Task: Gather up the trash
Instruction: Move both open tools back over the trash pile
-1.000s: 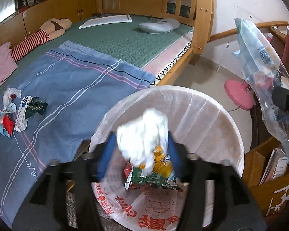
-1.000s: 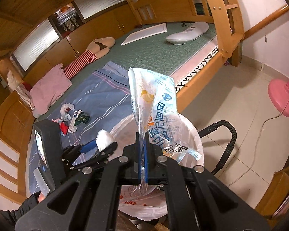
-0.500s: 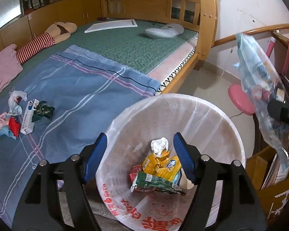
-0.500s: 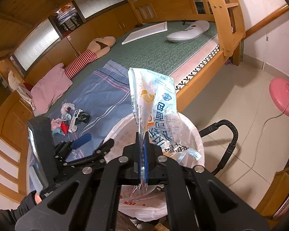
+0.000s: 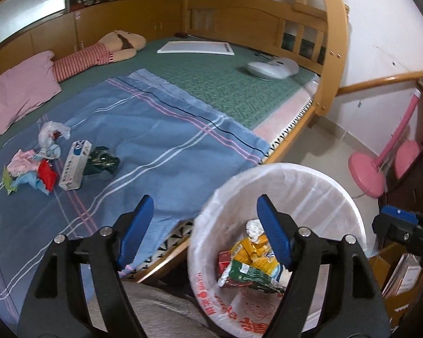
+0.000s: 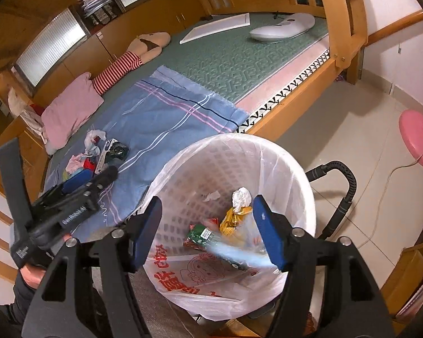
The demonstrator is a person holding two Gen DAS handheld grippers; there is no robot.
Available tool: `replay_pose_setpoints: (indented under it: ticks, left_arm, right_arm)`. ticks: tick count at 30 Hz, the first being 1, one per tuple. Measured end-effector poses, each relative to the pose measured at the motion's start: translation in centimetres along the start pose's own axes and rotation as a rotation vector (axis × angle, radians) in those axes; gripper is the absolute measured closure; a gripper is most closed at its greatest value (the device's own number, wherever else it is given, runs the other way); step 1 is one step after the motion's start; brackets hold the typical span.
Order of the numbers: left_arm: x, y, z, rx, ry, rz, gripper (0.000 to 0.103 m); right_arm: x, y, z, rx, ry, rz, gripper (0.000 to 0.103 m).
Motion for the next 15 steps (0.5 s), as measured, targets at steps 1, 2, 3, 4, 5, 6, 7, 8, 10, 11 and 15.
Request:
replay_pose_setpoints:
  ticks: [1,2,3,4,5,6,7,8,10,11,15]
  left_arm:
    - [0.4,0.8,0.0,0.015,-0.008,-0.004,0.027]
    - [0.9,1.5,0.0,0.027,-0.015,-0.008,0.027]
    - [1.6,2.7,0.1,0.046,-0.026,-0.014,0.025]
    - [2.2,3.9,0.2,0.062,-0.037,-0.028,0.022]
    - [2.8,5.1,0.4,0.075,-0.048,-0.049,0.021]
    - [3.4,6.9,0.6,0.093,-0.059,-0.084,0.02]
    - [4.1,8.8,0.9,0.115,-0.068,-0.119,0.019]
    - [4.5,10.2,1.2,0.135,-0.07,-0.141,0.019]
    - [5.5,14.2,2.1,0.195,-0.068,-0.204,0.019]
    - [5.8,15.6,2.4,0.215,-0.067,-0.226,0.019]
    - [7.2,21.9,4.4,0.312,-0.058,-0.324,0.019]
  right_arm:
    - [-0.4,0.4,0.0,0.004,0.008,-0.007,0.037]
    - [-0.8,0.8,0.0,0.009,0.016,-0.016,0.037]
    - [-1.3,1.5,-0.1,0.017,0.027,-0.027,0.037]
    - [-1.9,2.1,-0.2,0.028,0.037,-0.038,0.037]
    - [-2.9,3.3,-0.4,0.052,0.054,-0.055,0.037]
    - [-3.6,4.1,-0.5,0.069,0.063,-0.065,0.037]
    - [-4.5,5.2,-0.7,0.091,0.076,-0.079,0.037]
    - [-5.9,6.9,-1.0,0.123,0.097,-0.1,0.037]
    - [-7.9,9.2,-1.3,0.165,0.125,-0.124,0.037]
    - [-9.2,10.8,-1.6,0.194,0.141,-0.141,0.037]
    - [-14.1,16.0,-2.8,0.267,0.185,-0.169,0.037]
Point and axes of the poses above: each gripper's, at about its wrist camera, not at the fingertips, and x roughly against the way its jaws point, y to its left, z to its underside, the point moved 6 cm from there along -x, roughly the way its jaws point, and after that the axes turned 4 degrees about y, right-handed, at the moved point
